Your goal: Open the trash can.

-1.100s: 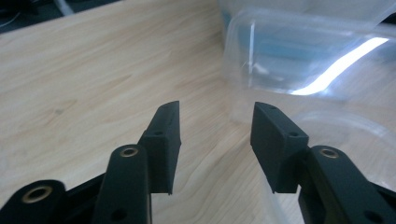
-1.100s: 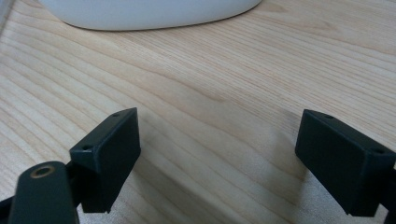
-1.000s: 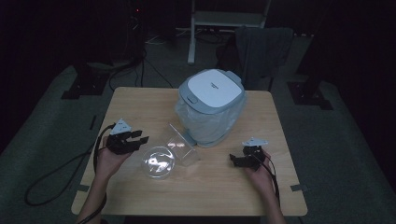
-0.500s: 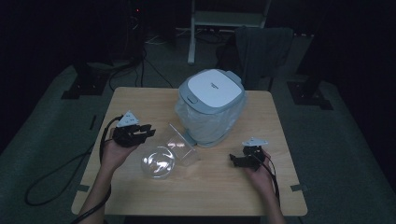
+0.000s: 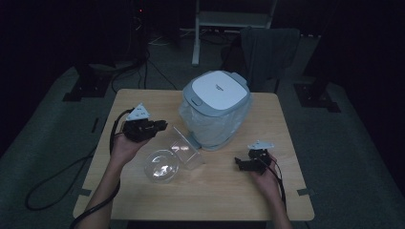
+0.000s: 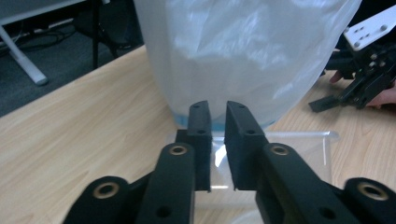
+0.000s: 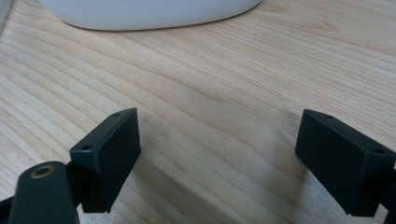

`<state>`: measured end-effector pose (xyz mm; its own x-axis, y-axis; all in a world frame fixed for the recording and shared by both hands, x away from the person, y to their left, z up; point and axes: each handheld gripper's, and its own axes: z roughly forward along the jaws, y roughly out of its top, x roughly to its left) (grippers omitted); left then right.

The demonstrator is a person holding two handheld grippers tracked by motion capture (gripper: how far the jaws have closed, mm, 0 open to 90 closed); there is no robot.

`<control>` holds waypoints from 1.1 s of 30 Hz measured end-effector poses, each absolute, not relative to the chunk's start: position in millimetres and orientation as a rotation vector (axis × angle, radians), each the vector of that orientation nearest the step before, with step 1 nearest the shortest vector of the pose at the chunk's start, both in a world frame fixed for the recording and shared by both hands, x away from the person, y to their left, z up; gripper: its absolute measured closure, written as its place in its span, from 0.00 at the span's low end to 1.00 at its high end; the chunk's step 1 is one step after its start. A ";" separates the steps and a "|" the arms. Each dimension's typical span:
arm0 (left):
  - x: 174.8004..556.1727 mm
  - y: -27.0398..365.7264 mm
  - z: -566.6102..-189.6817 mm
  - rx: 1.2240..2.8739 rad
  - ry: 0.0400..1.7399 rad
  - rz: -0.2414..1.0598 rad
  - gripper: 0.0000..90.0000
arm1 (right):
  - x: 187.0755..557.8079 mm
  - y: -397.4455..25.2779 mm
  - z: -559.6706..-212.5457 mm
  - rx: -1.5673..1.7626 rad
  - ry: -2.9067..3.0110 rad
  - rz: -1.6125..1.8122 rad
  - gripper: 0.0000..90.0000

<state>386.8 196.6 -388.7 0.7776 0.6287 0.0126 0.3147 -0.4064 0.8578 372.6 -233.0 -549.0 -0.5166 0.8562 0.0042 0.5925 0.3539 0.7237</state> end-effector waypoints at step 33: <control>418.2 128.6 -319.8 1.978 0.542 0.444 1.00 | 372.7 -233.0 -549.1 1.271 2.245 0.966 0.15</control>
<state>418.2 128.6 -319.8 0.8325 0.5486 0.0770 0.1828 -0.4033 0.8966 372.7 -233.0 -549.1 -0.5163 0.8564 0.0045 0.5920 0.3532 0.7244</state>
